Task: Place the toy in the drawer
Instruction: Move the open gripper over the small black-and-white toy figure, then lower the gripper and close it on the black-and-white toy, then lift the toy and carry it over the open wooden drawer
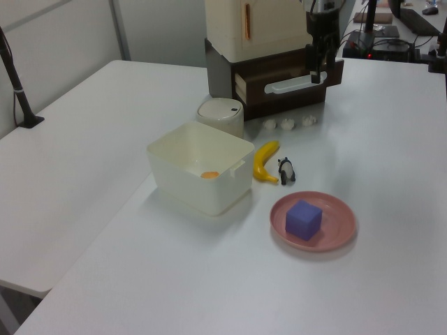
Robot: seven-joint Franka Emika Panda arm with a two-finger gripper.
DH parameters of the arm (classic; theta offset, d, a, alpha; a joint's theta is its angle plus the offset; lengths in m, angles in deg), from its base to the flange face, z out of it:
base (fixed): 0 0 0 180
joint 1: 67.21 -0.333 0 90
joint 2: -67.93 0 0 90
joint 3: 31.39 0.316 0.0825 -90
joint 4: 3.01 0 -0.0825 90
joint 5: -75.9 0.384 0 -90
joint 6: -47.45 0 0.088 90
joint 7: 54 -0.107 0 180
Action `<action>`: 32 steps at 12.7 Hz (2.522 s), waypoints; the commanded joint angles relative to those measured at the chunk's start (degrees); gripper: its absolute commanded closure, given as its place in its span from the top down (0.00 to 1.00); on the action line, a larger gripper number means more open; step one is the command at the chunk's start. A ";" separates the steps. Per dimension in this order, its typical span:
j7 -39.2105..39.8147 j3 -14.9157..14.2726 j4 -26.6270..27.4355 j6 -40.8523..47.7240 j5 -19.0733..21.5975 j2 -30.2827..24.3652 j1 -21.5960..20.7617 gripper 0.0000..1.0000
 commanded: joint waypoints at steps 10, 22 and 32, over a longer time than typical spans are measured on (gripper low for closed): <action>-18.56 -8.55 5.53 -16.88 4.84 7.96 -12.96 1.00; -24.03 -8.47 7.82 -29.28 3.17 19.48 -17.10 0.05; -4.00 -14.95 -2.88 -11.26 5.37 8.50 -12.01 0.00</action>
